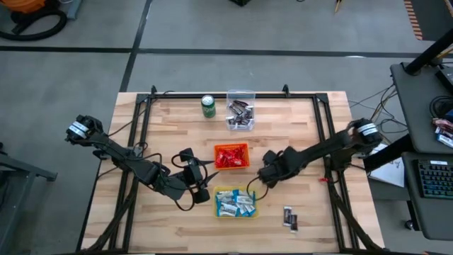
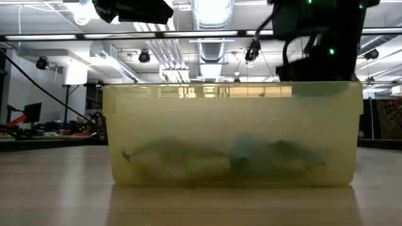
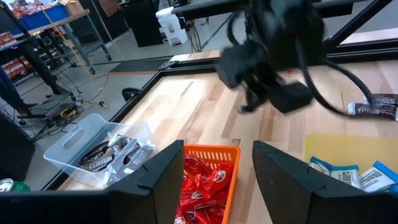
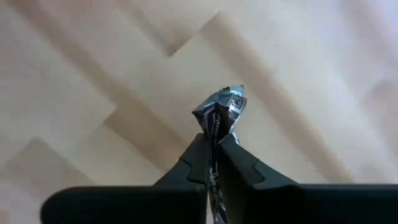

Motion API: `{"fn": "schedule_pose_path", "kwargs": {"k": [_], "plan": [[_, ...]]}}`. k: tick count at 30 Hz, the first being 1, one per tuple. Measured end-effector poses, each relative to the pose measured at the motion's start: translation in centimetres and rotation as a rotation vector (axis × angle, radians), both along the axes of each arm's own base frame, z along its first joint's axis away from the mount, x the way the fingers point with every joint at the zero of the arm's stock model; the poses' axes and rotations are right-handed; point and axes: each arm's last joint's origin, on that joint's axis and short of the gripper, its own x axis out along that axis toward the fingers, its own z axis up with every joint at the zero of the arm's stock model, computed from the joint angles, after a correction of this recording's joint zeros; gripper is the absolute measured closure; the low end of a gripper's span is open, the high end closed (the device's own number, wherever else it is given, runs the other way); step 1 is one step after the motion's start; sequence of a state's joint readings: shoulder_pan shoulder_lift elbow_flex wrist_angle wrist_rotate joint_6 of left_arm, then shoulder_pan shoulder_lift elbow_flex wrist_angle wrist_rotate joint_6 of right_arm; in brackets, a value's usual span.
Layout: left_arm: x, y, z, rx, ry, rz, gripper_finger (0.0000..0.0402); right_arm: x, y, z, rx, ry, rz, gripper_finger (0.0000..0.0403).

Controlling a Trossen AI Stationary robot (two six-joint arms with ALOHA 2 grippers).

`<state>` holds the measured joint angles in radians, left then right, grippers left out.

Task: Sort candy
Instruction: Put the black candy into the transparent bin

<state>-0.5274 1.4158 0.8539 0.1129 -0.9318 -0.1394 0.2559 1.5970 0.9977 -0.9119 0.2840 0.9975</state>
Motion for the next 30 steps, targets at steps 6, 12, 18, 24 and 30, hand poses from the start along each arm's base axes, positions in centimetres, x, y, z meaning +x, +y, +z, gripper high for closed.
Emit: {"fn": "schedule_pose_path", "kwargs": {"k": [6,12,18,24,30], "plan": [[0.0,0.0,0.0,-0.002,-0.004,0.000,0.0228,-0.4,-3.7,5.6,-0.168,-0.252,0.030,0.0392],[0.0,0.0,0.1,-0.004,-0.007,0.000,0.0228,1.2,-8.2,9.6,-0.384,-0.599,0.171,0.0392],[0.0,0.0,0.1,-0.004,-0.006,-0.001,0.0228,2.7,-13.0,9.3,-0.501,-0.973,0.359,0.0392],[0.0,-0.1,0.0,-0.003,-0.003,-0.001,0.0228,3.2,-17.3,6.6,-0.606,-1.073,0.357,0.0392],[0.0,0.0,0.0,-0.001,0.000,-0.002,0.0228,3.9,-20.7,4.0,-0.644,-1.049,0.275,0.0390]]}}
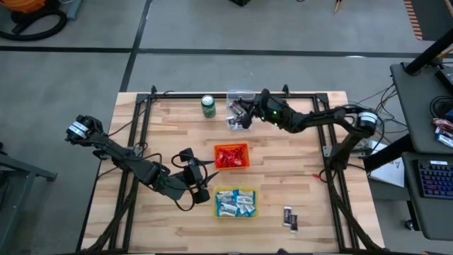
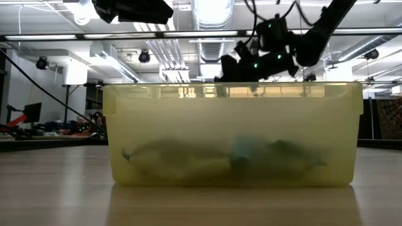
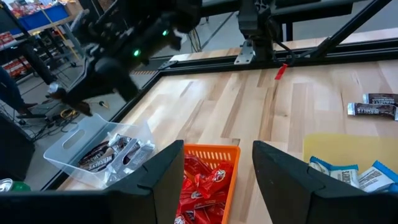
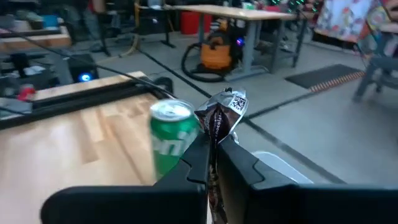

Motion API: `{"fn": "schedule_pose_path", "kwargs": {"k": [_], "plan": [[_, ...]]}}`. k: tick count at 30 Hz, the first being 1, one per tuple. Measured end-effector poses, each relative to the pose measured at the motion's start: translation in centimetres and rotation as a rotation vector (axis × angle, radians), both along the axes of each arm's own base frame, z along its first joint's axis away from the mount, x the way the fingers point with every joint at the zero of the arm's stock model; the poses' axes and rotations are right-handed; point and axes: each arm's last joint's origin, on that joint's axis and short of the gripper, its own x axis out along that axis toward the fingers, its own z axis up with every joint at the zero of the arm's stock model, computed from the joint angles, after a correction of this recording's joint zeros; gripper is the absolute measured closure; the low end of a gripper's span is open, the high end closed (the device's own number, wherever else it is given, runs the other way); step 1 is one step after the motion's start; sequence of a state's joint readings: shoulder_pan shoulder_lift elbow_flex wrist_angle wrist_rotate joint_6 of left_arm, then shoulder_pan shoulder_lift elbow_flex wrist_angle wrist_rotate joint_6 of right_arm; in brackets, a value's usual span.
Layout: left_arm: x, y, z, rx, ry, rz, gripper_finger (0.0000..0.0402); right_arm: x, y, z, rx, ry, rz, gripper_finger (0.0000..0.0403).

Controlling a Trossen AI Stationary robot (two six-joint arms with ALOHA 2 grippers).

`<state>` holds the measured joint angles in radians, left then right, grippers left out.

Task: Sort candy
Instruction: Put the black candy into the transparent bin

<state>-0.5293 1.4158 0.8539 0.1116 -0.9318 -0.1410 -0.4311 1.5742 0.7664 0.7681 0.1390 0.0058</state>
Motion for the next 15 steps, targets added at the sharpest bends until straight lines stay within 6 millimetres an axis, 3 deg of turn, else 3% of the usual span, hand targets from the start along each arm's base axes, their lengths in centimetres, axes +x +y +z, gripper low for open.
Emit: {"fn": "schedule_pose_path", "kwargs": {"k": [6,15], "plan": [[0.0,0.0,0.0,-0.001,0.001,0.001,0.0228,0.2,-2.3,-2.0,0.120,0.001,-0.059,0.0358],[0.0,0.0,0.0,0.000,0.002,0.001,0.0228,-0.2,-2.8,-2.1,0.177,0.031,-0.084,0.0293]]}}
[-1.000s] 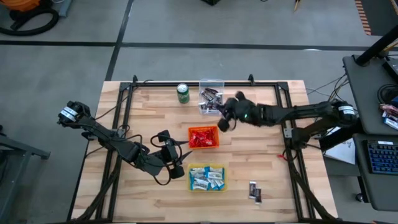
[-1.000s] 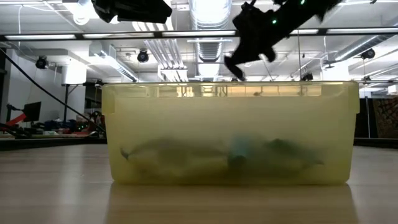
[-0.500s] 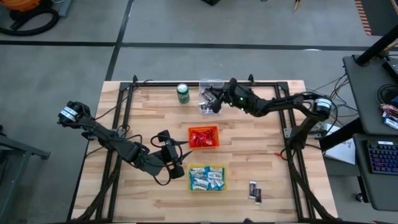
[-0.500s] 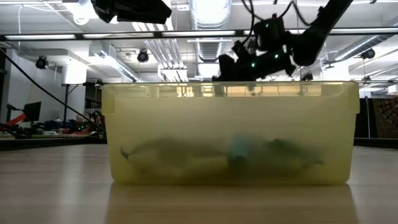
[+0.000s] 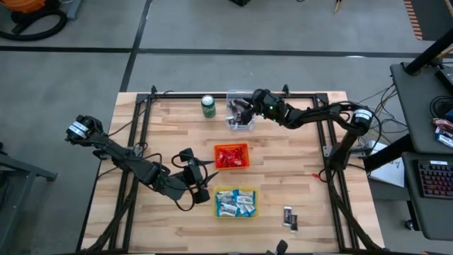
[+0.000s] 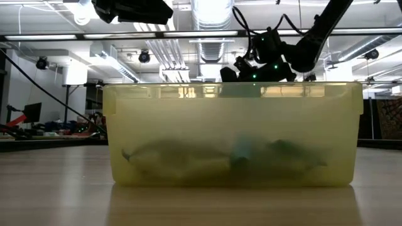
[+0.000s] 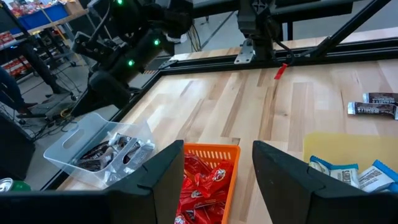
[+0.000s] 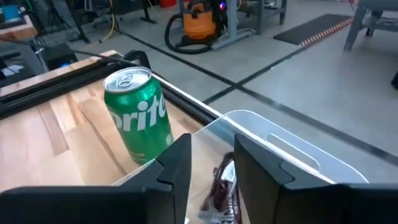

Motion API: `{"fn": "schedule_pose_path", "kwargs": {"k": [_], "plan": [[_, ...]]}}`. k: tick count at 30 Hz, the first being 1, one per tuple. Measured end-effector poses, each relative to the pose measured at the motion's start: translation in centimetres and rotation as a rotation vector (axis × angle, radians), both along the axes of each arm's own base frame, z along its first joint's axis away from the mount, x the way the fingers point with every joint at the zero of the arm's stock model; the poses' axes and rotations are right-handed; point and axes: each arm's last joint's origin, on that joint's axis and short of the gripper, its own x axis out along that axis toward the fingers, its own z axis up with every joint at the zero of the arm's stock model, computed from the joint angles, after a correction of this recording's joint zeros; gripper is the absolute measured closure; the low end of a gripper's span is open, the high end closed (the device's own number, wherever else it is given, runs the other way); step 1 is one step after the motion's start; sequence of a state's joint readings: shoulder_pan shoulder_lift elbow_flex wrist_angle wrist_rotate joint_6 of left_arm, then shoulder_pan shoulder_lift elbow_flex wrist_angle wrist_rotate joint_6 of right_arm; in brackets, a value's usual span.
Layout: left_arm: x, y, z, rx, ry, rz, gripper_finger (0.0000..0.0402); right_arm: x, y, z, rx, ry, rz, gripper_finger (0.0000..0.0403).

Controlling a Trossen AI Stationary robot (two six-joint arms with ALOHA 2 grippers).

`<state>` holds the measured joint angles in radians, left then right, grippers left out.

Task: Sort candy
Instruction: Put the black candy into the transparent bin

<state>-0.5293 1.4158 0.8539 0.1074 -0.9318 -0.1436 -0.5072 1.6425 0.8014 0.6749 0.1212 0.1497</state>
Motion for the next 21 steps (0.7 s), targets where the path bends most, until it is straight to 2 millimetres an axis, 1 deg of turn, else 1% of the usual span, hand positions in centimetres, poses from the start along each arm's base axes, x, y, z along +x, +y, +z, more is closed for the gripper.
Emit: {"fn": "schedule_pose_path", "kwargs": {"k": [3,6,9,12,16,21], "plan": [[0.0,0.0,0.0,0.000,0.000,0.000,0.0228,-0.2,0.3,0.8,0.027,0.020,0.022,0.0286],[0.0,0.0,0.0,0.000,0.000,0.000,0.0228,-0.3,1.1,1.9,0.093,0.035,0.079,0.0285],[0.0,0.0,0.0,-0.003,-0.001,0.001,0.0228,-0.7,2.0,3.2,0.199,0.075,0.147,0.0285],[0.0,0.0,0.0,-0.003,-0.001,0.001,0.0228,-1.2,3.3,4.5,0.320,0.159,0.214,0.0284],[0.0,0.0,0.0,-0.003,-0.002,0.001,0.0228,-1.7,6.0,5.8,0.493,0.305,0.268,0.0284],[0.0,0.0,0.0,-0.003,-0.002,0.001,0.0228,-2.0,10.5,6.4,0.634,0.496,0.316,0.0284]]}}
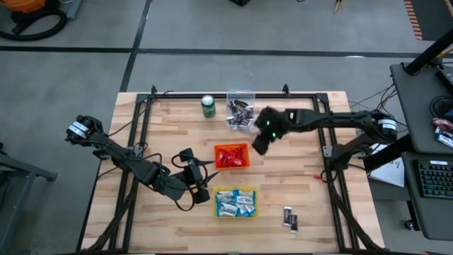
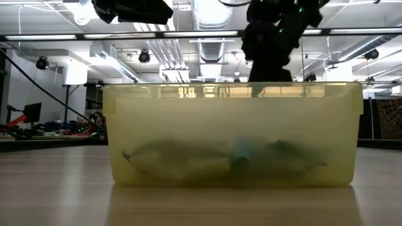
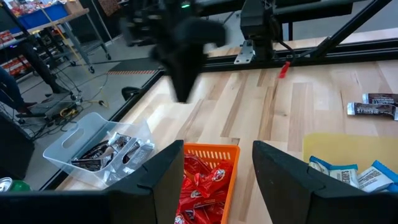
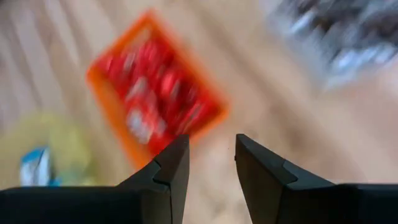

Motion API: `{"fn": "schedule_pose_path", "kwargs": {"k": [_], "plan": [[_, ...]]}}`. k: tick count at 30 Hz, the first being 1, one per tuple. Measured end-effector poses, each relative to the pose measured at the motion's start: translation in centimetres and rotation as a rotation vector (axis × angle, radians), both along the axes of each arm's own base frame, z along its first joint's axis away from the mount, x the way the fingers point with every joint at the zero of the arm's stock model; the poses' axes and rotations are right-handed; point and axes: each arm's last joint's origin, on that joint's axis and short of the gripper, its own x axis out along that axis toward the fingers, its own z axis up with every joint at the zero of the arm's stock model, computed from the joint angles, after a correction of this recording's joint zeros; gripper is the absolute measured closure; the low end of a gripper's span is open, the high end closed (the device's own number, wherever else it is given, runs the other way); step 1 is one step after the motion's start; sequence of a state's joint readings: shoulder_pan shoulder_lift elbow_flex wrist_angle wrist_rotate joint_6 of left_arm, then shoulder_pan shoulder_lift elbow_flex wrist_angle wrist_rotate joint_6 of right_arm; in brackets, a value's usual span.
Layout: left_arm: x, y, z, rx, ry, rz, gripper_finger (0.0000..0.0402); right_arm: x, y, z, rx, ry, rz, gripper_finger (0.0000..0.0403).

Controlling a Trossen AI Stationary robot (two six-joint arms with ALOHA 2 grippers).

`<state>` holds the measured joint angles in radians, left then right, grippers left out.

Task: Sort candy
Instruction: Put the black candy into the transparent bin

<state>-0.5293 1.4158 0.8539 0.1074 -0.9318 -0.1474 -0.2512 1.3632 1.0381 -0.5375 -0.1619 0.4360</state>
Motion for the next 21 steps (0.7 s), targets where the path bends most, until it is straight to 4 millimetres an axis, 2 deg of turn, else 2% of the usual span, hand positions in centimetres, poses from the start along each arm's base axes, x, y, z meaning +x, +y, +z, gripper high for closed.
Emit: {"fn": "schedule_pose_path", "kwargs": {"k": [8,17,21], "plan": [[0.0,0.0,0.0,0.000,0.000,0.000,0.0228,-0.3,7.5,0.2,0.120,0.167,0.095,0.0285],[0.0,0.0,0.0,0.000,0.000,0.000,0.0228,-2.5,14.6,-0.3,0.222,0.340,0.088,0.0294],[0.0,0.0,0.0,0.000,0.000,0.000,0.0228,-3.6,17.7,-0.3,0.170,0.345,0.267,0.0296]]}}
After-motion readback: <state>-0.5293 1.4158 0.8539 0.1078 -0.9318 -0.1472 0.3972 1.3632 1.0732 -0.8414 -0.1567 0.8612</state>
